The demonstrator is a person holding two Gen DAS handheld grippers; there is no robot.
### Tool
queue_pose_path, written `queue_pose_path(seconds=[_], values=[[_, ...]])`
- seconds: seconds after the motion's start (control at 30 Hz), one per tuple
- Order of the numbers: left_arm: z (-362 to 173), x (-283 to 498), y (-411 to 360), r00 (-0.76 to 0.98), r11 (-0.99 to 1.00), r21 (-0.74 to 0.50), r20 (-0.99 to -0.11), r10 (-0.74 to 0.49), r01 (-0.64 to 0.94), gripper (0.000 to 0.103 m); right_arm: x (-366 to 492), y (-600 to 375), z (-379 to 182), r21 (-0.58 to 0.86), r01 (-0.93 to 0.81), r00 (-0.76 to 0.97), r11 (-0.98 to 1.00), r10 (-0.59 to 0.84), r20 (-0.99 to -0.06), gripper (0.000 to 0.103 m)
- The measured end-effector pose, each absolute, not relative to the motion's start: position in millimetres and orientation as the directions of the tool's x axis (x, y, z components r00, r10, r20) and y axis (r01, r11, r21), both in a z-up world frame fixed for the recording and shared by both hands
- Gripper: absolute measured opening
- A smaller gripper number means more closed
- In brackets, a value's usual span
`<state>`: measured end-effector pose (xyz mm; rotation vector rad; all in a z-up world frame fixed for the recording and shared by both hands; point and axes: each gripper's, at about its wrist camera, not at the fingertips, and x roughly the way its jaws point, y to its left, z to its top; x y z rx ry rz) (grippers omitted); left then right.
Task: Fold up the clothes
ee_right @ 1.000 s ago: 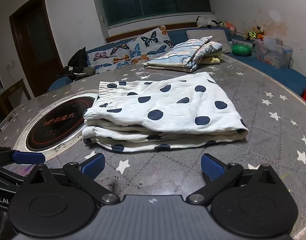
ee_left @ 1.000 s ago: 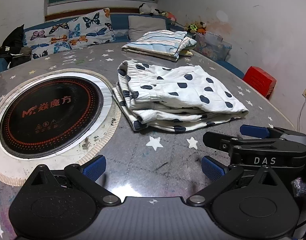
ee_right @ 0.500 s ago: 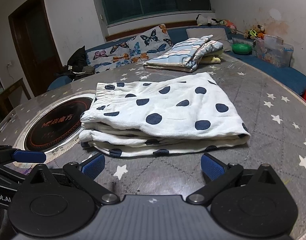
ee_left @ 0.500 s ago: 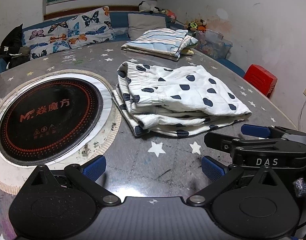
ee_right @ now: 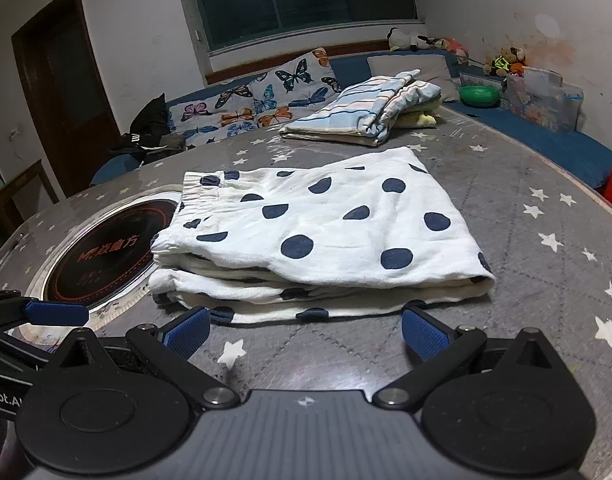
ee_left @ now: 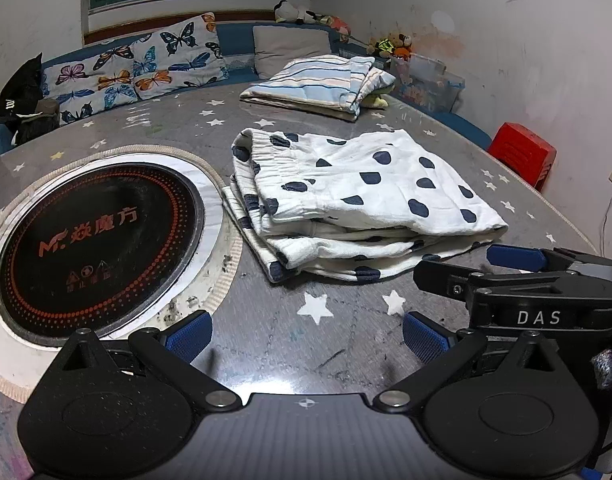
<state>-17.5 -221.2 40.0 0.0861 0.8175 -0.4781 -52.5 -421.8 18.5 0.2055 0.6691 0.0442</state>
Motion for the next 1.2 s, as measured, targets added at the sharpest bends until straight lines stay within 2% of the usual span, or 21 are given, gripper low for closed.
queue_pose_path(seconds=[1.2], values=[[39, 1, -233, 0.568, 0.891, -0.099, -0.738, -0.365, 0.444, 0.103, -32, -430, 19, 0.210, 0.025, 0.775, 0.977, 0.114, -0.622, 0.103]])
